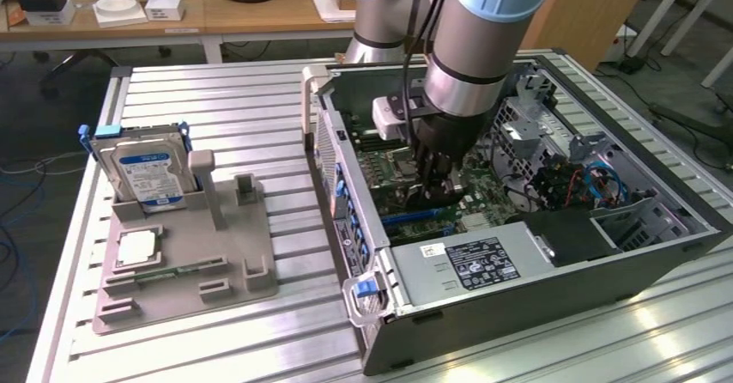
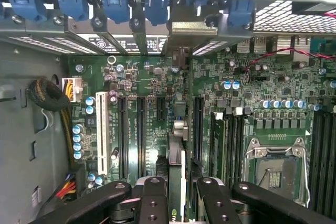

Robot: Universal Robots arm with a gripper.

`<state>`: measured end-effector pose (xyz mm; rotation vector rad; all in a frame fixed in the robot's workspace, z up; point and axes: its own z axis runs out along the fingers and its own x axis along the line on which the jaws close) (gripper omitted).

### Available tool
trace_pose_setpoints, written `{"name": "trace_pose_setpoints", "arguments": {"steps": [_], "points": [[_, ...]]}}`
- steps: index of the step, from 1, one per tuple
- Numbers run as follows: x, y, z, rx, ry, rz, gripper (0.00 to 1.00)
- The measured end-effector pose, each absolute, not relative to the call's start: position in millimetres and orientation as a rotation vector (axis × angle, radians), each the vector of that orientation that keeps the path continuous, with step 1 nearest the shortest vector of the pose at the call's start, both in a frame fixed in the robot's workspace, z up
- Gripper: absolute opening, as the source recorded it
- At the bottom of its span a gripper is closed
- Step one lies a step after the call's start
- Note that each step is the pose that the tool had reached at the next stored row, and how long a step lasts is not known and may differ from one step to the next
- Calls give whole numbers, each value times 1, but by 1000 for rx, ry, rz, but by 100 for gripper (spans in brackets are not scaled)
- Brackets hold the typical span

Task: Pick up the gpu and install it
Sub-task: 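Insert the gpu into the slot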

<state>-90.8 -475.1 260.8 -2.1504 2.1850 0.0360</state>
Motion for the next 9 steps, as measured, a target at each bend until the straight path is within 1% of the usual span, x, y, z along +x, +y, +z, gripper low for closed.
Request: {"name": "trace_pose_setpoints", "arguments": {"steps": [9], "points": [[-93,-475,257,-2152,2184,36,26]]}}
